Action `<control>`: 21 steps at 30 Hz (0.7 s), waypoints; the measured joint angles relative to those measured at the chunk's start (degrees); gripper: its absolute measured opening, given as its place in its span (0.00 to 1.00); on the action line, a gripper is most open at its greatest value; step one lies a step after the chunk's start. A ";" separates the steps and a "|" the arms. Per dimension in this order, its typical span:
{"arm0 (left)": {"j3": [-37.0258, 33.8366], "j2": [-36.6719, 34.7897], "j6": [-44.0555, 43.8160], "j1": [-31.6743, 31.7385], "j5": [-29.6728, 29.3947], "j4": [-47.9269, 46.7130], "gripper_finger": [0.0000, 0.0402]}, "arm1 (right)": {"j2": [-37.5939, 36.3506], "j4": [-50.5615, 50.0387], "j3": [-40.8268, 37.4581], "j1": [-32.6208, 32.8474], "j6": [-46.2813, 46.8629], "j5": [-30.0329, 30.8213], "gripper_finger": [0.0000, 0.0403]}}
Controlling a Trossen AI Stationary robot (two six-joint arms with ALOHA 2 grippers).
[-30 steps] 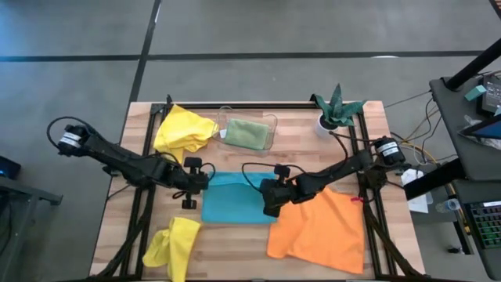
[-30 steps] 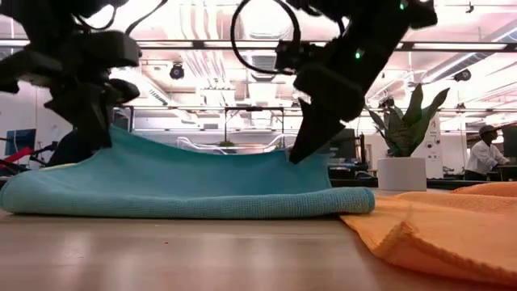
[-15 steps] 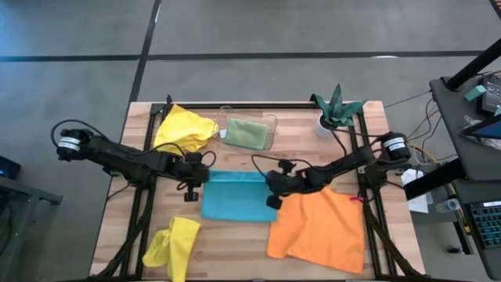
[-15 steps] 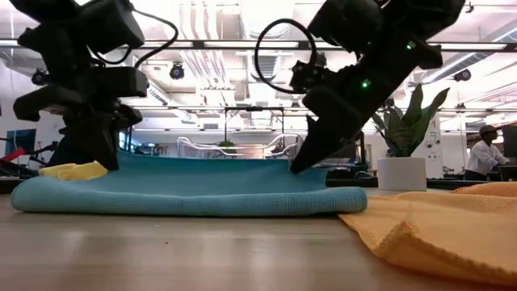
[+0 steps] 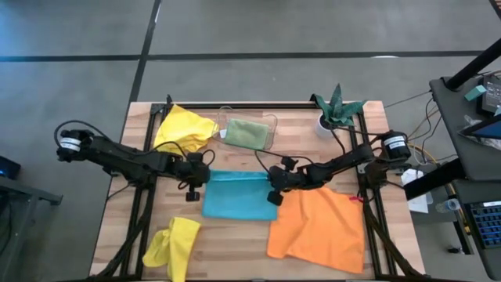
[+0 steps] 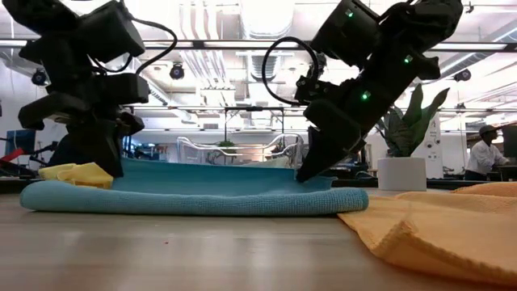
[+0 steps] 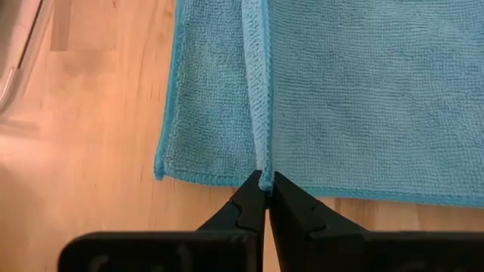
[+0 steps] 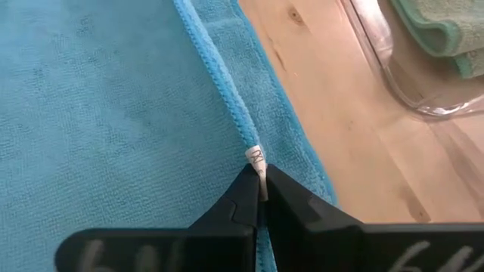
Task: Fold microfiber towels
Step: Fold the blue towel
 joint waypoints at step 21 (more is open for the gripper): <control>7.11 -2.62 -2.52 0.00 -10.48 -11.63 0.31 | -6.55 -10.16 0.00 0.10 1.26 2.53 0.45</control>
